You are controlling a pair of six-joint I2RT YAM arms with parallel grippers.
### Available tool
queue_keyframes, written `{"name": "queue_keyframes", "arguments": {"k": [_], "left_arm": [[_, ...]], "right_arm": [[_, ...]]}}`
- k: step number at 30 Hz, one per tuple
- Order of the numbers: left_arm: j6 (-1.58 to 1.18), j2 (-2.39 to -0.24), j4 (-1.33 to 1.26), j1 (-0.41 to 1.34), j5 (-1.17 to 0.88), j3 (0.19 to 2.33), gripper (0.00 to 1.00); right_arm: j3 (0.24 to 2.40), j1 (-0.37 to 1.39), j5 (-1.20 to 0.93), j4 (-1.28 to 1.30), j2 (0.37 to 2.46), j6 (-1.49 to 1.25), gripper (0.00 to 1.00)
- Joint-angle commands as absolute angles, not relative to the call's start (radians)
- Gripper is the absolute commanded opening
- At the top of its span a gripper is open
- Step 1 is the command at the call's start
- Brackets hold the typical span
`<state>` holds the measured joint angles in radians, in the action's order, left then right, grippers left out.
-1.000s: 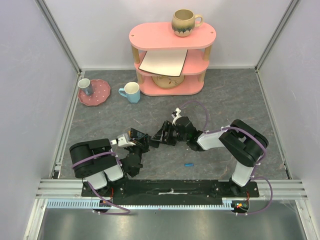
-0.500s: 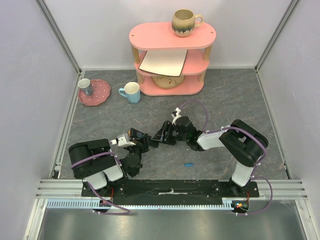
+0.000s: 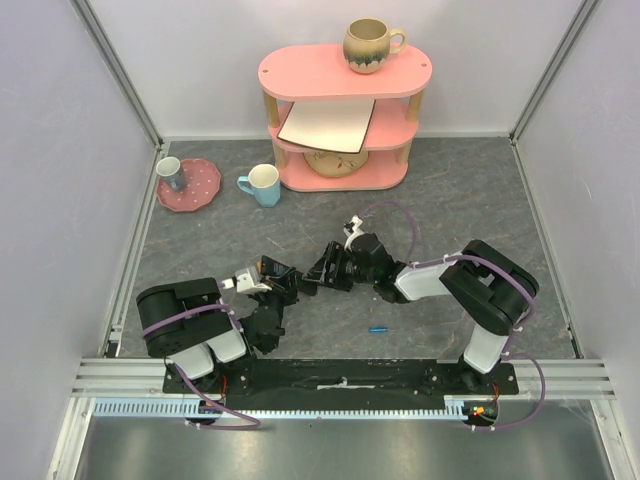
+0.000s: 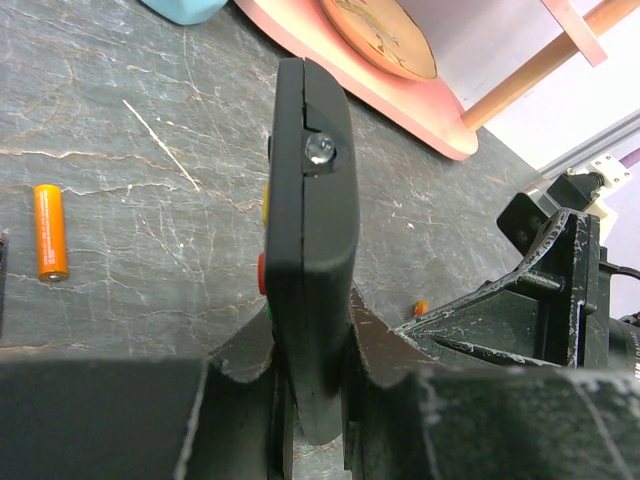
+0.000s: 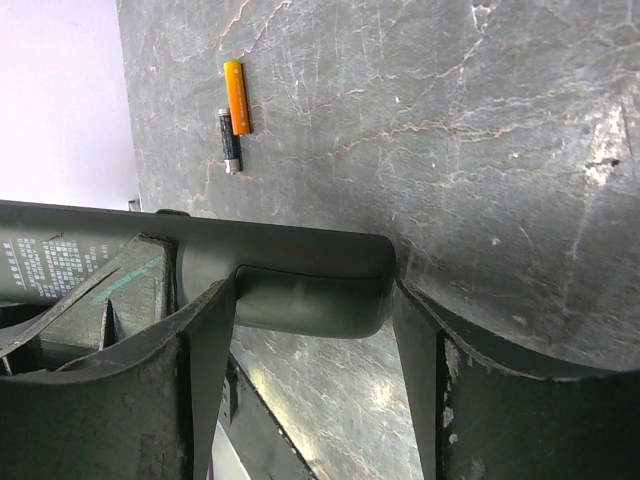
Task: Load the batteries into the remote control
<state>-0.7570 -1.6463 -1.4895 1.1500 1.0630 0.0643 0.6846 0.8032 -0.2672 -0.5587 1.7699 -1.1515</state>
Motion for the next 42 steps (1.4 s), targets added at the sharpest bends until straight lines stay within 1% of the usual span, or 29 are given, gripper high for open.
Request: {"name": "queue_keyframes", "arguments": {"k": [1,4,6,17,20,27,35,42], "left_arm": [[-0.676,-1.660,-1.617,1.167,1.032,-0.041,0.02],[-0.678,-1.660,-1.617,1.167,1.029,-0.041,0.02],[-0.680,-1.661,-1.617,1.167,1.028,-0.041,0.02],[-0.683,-1.666,-1.615,1.169,1.026,-0.040,0.02],[-0.684,-1.666,-1.615,1.169,1.026,-0.041,0.02],[-0.687,-1.670,-1.615,1.169,1.026,-0.040,0.02],[-0.687,-1.671,-1.615,1.170,1.026,-0.037,0.02],[-0.684,-1.674,-1.617,1.170,1.025,-0.032,0.02]], "right_arm": [[0.652,0.815,-0.230,-0.523,1.729,-1.140,0.74],[0.649,0.813,-0.218,-0.534,1.704,-1.146,0.79],[0.657,0.815,-0.218,-0.534,1.698,-1.146,0.80],[0.667,0.815,-0.219,-0.564,1.721,-1.166,0.80],[0.646,0.813,-0.221,-0.629,1.721,-1.192,0.80],[0.657,0.813,-0.235,-0.630,1.733,-1.195,0.81],[0.653,0.813,-0.250,-0.621,1.759,-1.189,0.78],[0.653,0.815,-0.258,-0.621,1.773,-1.183,0.77]]}}
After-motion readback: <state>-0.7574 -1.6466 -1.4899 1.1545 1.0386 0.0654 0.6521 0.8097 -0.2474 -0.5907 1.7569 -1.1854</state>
